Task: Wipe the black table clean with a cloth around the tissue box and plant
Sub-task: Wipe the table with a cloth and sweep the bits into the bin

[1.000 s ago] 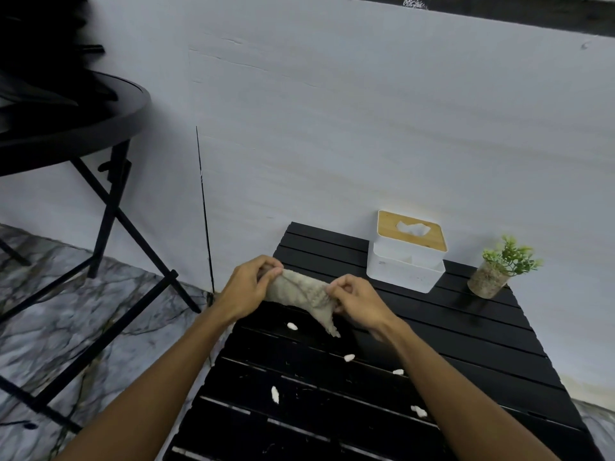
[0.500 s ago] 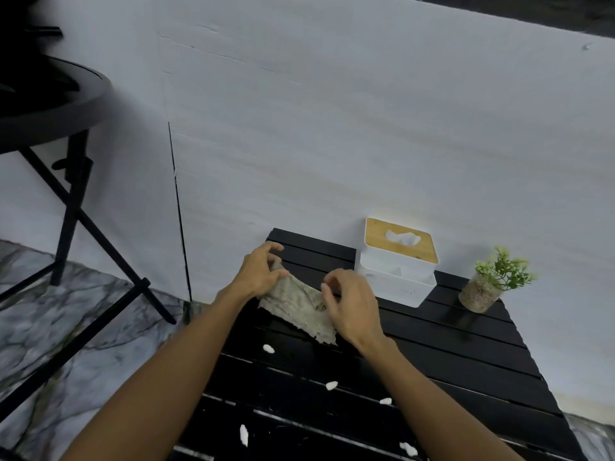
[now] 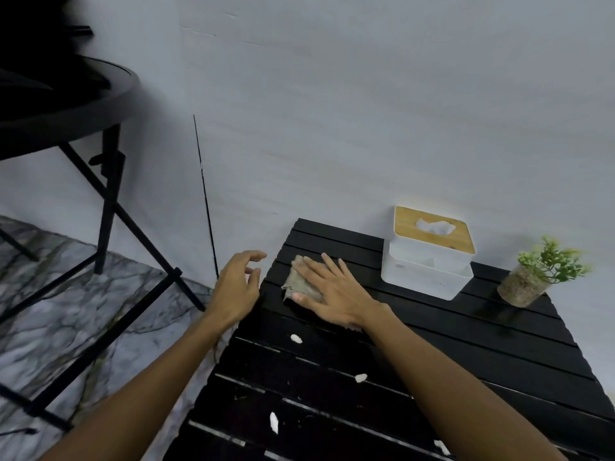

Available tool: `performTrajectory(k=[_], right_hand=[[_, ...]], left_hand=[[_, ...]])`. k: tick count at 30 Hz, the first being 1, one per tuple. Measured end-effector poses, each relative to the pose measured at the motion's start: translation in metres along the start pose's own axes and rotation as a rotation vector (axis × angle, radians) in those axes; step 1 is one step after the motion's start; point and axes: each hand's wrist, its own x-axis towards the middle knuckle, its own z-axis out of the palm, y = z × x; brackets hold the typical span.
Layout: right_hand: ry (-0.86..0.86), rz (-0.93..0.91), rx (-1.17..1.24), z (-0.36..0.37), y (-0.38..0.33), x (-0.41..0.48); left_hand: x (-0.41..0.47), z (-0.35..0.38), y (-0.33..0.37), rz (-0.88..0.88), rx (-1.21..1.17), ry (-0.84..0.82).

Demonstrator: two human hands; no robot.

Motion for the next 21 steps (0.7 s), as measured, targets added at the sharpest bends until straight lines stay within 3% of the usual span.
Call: performTrajectory(k=[7,17,21], right_hand=[[0.026,0.087,0.046,0.014,-0.022,0.016],[-0.081,-0.274,0.316,0.011,-0.077,-0.021],[-0.108,-0.342,0.409,0.008,-0.083,-0.059]], left_hand=[[-0.056,-0.007,-0.008,0.006,0.136,-0.089],[-0.106,-0.018,-0.011,-0.251,-0.032,-0.070],[-0.125,-0.021,-0.002,-0.229,-0.022,-0.064]])
